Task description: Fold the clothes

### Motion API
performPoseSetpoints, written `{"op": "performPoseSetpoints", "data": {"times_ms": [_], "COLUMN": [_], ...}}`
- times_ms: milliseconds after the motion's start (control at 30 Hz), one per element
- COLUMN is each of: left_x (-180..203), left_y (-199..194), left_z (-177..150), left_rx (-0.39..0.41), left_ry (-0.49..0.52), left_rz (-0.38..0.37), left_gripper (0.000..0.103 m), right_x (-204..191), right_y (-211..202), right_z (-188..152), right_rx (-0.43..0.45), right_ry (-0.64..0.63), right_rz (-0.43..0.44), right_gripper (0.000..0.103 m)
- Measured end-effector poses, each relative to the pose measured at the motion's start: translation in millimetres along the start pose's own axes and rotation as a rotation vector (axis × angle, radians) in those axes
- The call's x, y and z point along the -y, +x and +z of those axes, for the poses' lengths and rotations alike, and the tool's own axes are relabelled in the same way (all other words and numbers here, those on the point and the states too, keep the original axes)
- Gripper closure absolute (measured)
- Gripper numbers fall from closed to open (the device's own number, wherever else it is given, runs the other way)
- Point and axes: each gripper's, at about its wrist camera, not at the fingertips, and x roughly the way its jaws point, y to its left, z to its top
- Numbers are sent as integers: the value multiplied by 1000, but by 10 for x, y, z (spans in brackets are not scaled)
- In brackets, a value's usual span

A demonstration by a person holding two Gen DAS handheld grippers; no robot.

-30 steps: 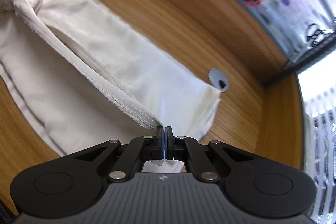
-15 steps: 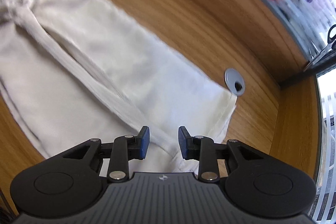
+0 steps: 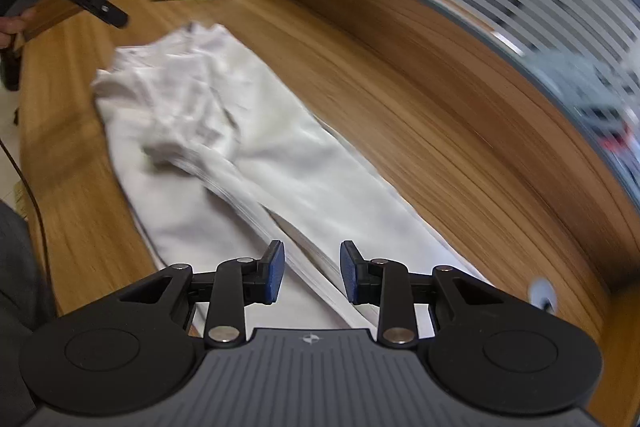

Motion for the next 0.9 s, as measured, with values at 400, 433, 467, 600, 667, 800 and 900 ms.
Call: {"op": "performPoseSetpoints", "data": {"times_ms": [400,433,467,600,667,800,900], "left_x": [-362,-390,-418,-506,-553,-639,-681], "left_y": [76,80,83,45,44,67,85], "left_z": [10,19,27,42,54,69,59], "left_rx": [-45,-49,-53,-33,-32,-39,-45], "left_ry": [340,358,376,442,453,437,426], "left_rz": [-109,-113,-115,-119,-115,-113,-124], "left_gripper": [51,51,49,39,35,34,32], "right_x": [-1138,-1226,-1315,-1607,-1716,-1804,-1835], "right_y": [871,969,1067,1439,1599,1812,1898], "right_z": [923,989,1055,1317,1439,1625,1720], "right_rx": [45,44,43,44,40,41,40], "right_ry": [84,85,86,105,102,98,44], "right_rz": [18,17,16,-8,-29,-99,-178], "right_gripper": [68,68,68,61,61,61,62]}}
